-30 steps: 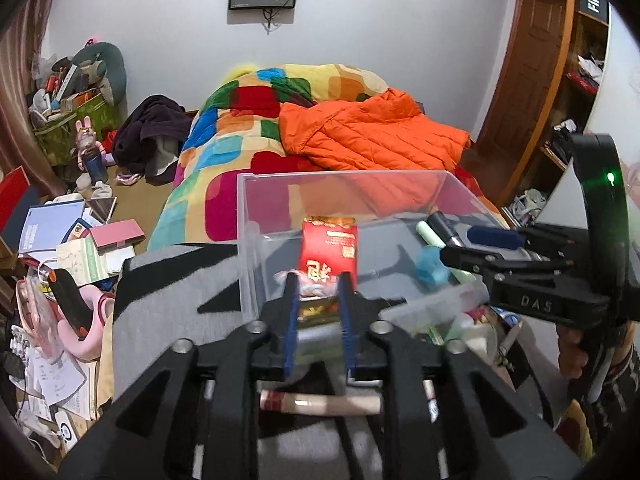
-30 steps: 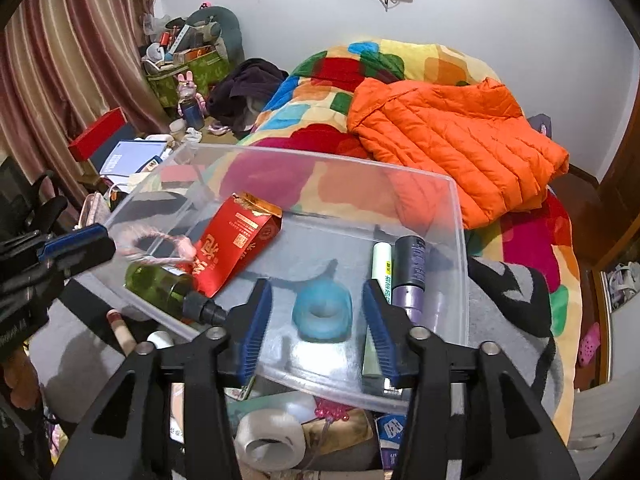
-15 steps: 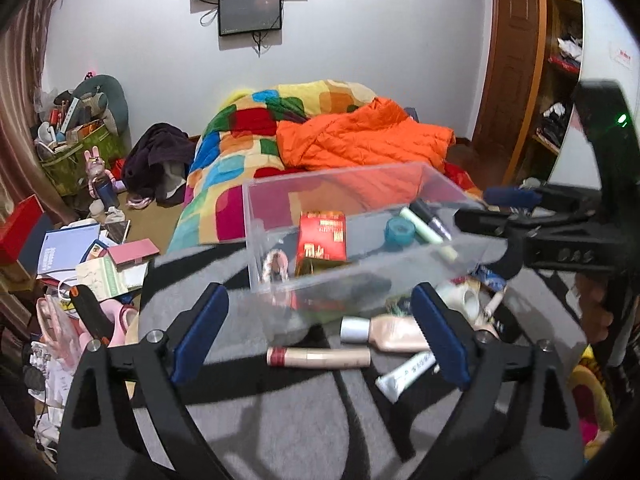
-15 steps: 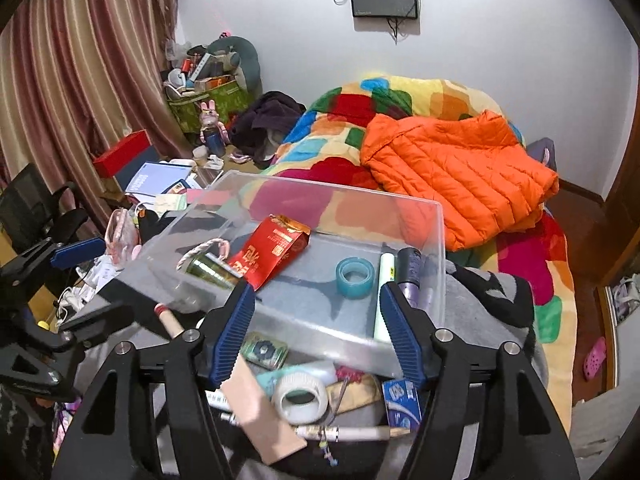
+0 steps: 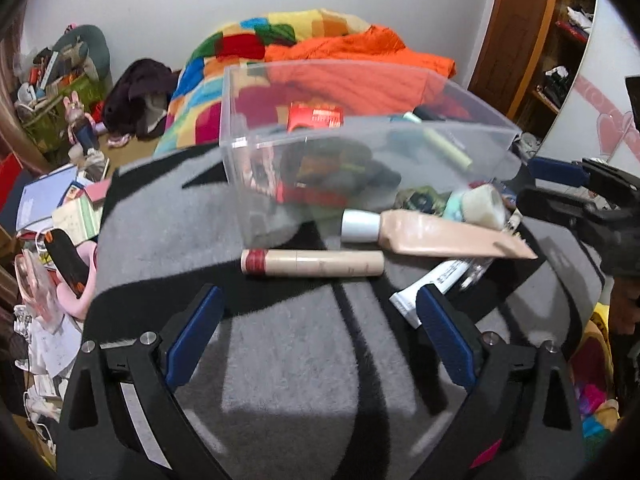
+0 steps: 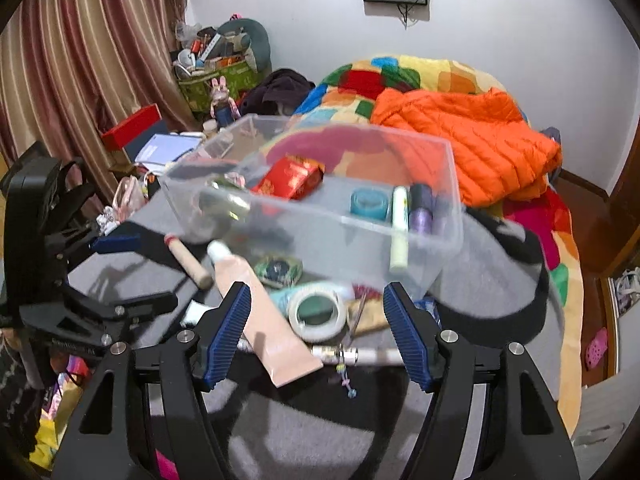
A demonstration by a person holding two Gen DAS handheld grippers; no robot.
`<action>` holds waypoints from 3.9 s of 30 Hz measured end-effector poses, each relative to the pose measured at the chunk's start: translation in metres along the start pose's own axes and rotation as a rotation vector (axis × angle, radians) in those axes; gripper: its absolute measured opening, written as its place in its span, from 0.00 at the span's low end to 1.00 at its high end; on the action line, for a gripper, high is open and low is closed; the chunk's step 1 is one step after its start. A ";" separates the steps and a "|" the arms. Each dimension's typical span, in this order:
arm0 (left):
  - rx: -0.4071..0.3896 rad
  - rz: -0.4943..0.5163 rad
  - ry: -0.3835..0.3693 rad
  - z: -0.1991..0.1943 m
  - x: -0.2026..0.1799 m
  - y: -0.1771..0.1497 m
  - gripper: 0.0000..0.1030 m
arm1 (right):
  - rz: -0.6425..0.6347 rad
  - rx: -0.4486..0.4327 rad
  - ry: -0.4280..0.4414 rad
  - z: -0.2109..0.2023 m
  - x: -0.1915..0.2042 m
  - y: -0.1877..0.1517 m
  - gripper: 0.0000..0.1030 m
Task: Organize objects
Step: 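Grasp the beige tube with the left tool while the right tool grasps the white tape roll, then lift the beige tube upright with the left tool while the right tool drops the white tape into the box, then lower the beige tube into the box and open the left tool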
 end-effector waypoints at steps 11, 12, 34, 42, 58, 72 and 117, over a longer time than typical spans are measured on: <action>0.061 0.002 0.035 0.023 0.005 0.019 0.95 | 0.081 0.085 0.105 0.031 -0.007 -0.007 0.45; 0.064 0.000 0.031 0.024 0.005 0.019 0.95 | 0.087 0.092 0.119 0.034 -0.008 -0.007 0.43; -0.122 -0.062 0.008 -0.035 0.012 0.011 0.81 | 0.108 -0.032 0.096 -0.010 -0.014 0.003 0.35; -0.252 -0.061 -0.008 -0.078 0.003 0.035 0.81 | 0.098 -0.121 0.075 -0.038 -0.017 0.026 0.35; -0.214 -0.046 -0.038 -0.061 -0.002 0.062 0.83 | 0.129 -0.128 0.046 -0.026 -0.038 0.065 0.35; -0.015 0.088 -0.011 0.009 -0.018 0.032 0.62 | 0.176 0.070 0.059 0.045 -0.057 0.078 0.35; -0.045 -0.071 -0.045 -0.014 0.022 0.122 0.14 | 0.224 0.050 -0.025 0.009 -0.095 -0.005 0.62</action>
Point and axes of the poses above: each gripper's, at about its wrist camera, not at the fingertips, and z roughly the way its jaws point, x to its left, y to its top, the point moved 6 cm from there along z, roughly the way its jaws point, and after that the axes turned 11 degrees about x, right-handed, at the moved point
